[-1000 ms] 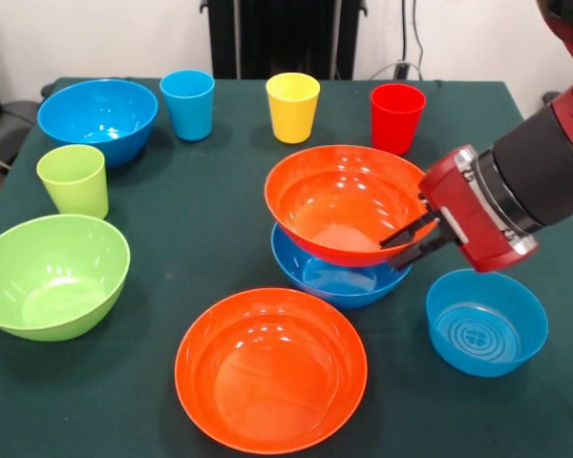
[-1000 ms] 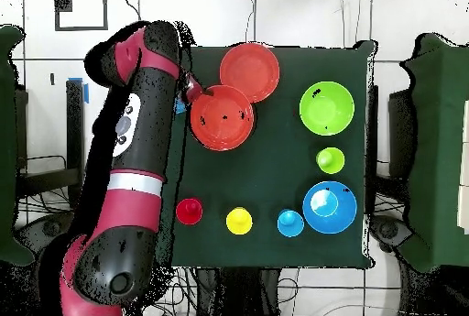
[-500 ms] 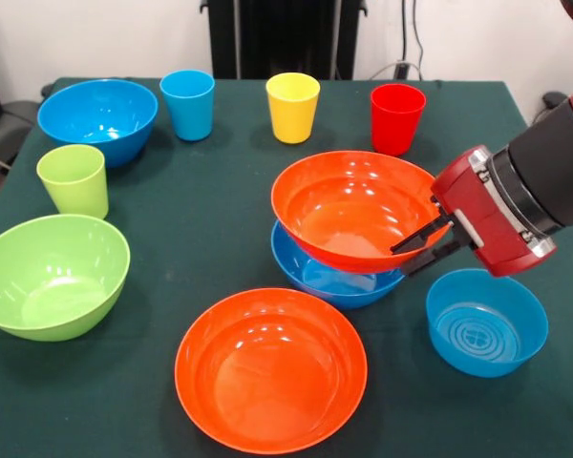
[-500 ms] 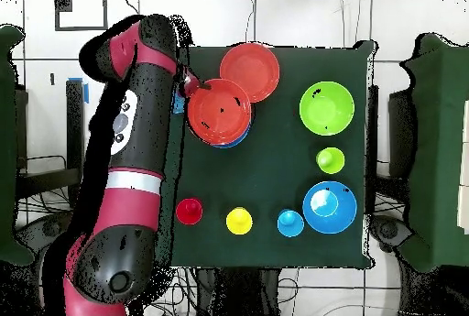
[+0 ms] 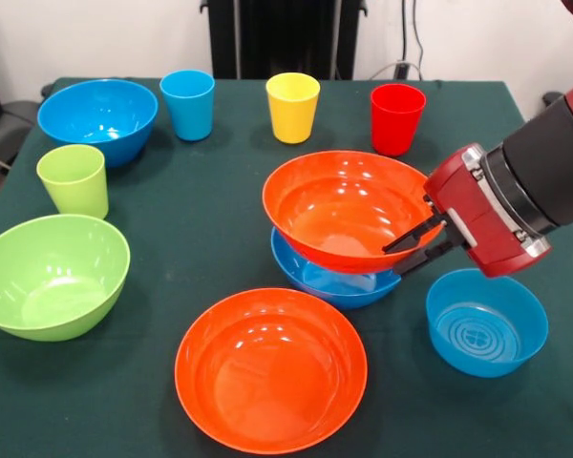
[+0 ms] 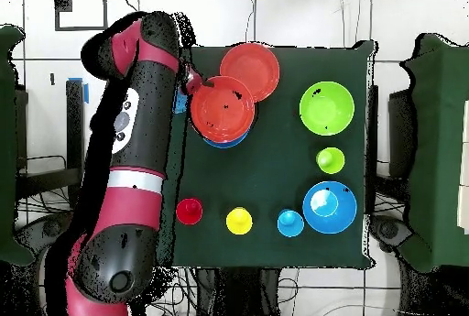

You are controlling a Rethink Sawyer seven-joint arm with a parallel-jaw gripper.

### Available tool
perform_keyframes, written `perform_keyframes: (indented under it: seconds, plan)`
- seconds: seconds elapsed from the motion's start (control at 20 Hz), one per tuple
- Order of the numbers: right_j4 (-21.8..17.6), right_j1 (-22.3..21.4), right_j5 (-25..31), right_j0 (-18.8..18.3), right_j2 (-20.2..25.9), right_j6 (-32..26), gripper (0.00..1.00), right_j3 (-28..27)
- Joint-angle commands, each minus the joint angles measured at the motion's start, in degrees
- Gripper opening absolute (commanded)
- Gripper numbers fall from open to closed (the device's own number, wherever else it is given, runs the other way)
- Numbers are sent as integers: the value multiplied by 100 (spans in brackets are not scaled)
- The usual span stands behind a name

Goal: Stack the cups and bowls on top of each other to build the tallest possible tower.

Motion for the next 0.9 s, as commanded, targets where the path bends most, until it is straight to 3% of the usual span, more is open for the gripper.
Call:
perform_keyframes:
  seconds: [0.05,0.9]
  plan:
    - [-280,-57,-582,-104,271,637,0,438]
    - [-287,104,-1132,12,155,789,0,765]
